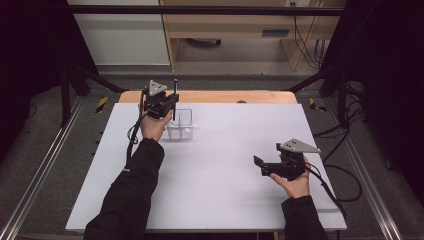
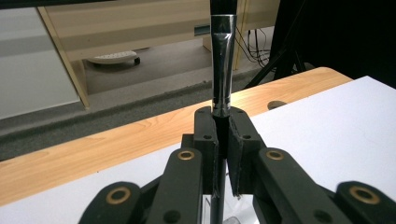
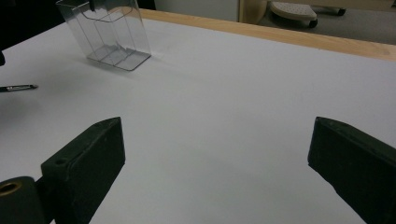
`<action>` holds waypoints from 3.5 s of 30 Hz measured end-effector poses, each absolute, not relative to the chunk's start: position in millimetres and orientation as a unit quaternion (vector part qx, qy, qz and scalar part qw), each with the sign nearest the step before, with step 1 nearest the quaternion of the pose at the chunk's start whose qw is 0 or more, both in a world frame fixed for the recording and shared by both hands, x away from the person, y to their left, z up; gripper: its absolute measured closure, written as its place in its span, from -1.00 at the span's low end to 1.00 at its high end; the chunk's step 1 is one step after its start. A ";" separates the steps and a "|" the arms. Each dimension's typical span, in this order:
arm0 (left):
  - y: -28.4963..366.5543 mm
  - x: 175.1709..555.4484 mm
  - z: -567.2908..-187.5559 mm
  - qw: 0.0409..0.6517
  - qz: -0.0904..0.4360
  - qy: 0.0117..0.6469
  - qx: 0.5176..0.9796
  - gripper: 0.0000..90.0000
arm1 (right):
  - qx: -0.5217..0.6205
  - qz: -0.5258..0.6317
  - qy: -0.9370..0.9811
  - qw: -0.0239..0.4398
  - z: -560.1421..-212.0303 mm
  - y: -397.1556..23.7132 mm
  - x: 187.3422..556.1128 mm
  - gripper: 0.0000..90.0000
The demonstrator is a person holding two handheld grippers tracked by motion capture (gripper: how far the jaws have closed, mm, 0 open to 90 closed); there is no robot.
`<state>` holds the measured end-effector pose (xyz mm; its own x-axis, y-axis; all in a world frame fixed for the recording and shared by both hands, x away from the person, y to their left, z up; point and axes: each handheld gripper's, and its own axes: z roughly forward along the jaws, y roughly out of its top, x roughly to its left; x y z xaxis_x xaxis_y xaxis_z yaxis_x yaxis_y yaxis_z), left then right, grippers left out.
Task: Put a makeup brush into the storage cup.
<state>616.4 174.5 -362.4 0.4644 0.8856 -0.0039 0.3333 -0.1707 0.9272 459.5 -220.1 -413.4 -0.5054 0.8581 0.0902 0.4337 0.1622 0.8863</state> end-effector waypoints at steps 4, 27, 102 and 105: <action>176.4 616.3 -366.4 0.477 0.287 0.432 0.709 0.84 | 0.443 0.470 0.730 0.224 -414.1 -219.5 459.9 -0.90; 179.4 609.9 -391.1 0.468 0.276 0.442 0.714 0.84 | 0.444 0.469 0.731 0.221 -415.0 -218.0 459.8 -0.90; 230.0 478.8 -384.5 0.462 0.258 0.373 0.762 -0.63 | 0.431 0.483 0.729 0.222 -403.9 -209.6 454.5 -0.89; 235.2 475.4 -387.9 0.456 0.253 0.375 0.766 -0.68 | 0.432 0.483 0.729 0.221 -404.0 -209.5 454.4 -0.89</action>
